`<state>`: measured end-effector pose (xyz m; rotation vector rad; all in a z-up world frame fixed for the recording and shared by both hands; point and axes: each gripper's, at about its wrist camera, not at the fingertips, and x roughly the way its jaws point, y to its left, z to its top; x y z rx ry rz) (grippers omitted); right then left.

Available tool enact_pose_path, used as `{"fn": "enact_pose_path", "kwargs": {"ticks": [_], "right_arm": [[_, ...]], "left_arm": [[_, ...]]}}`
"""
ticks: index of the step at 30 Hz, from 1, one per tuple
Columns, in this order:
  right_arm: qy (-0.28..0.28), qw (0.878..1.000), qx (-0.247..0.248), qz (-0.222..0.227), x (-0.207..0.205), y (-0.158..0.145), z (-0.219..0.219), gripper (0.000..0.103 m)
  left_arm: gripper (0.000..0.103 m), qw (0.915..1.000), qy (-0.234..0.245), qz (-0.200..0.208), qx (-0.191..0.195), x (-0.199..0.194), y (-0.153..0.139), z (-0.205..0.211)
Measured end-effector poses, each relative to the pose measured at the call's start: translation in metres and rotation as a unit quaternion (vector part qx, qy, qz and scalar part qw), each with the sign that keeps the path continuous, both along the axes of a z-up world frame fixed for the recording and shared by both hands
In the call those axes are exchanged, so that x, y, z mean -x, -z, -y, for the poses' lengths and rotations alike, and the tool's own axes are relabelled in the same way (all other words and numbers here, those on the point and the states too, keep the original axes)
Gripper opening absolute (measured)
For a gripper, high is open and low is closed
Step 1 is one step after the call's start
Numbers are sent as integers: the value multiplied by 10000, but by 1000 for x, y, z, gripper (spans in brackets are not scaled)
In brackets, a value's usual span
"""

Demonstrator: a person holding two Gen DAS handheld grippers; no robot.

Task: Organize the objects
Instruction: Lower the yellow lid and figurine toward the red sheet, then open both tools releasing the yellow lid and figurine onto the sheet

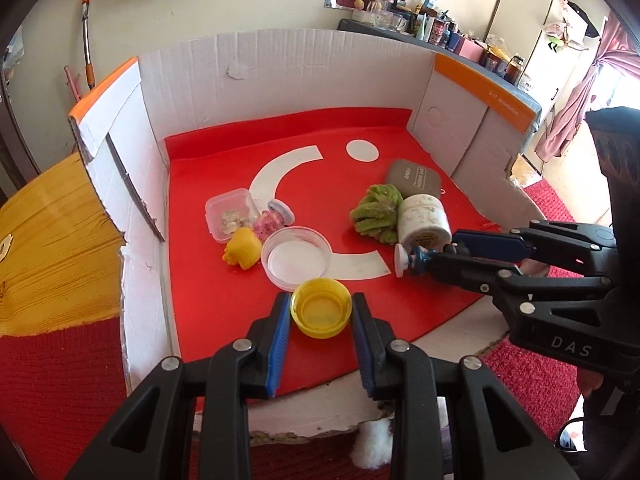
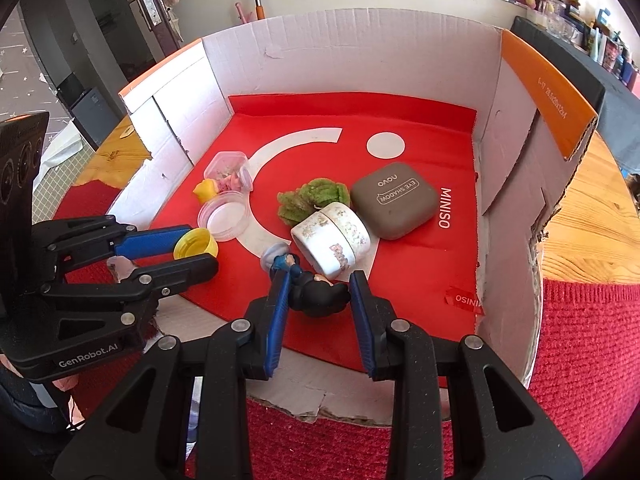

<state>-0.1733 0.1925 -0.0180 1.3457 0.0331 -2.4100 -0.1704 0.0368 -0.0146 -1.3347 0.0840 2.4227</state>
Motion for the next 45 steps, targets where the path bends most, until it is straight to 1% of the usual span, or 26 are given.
{"fn": "enact_pose_path", "kwargs": {"ticks": [8, 16, 38, 41, 45], "right_arm": [[128, 9999, -6, -15, 4, 2, -5, 29], [108, 9999, -7, 0, 8, 3, -3, 29], [122, 9999, 57, -13, 6, -3, -1, 29], [123, 9999, 58, -13, 6, -3, -1, 29], [131, 9999, 66, -17, 7, -2, 1, 30]], "left_arm": [[31, 9999, -122, -15, 6, 11, 3, 1], [31, 9999, -131, -74, 64, 11, 5, -2], [32, 9998, -177, -94, 12, 12, 5, 0], [34, 9998, -178, -96, 3, 12, 5, 0], [42, 9997, -210, -121, 18, 11, 4, 1]]}}
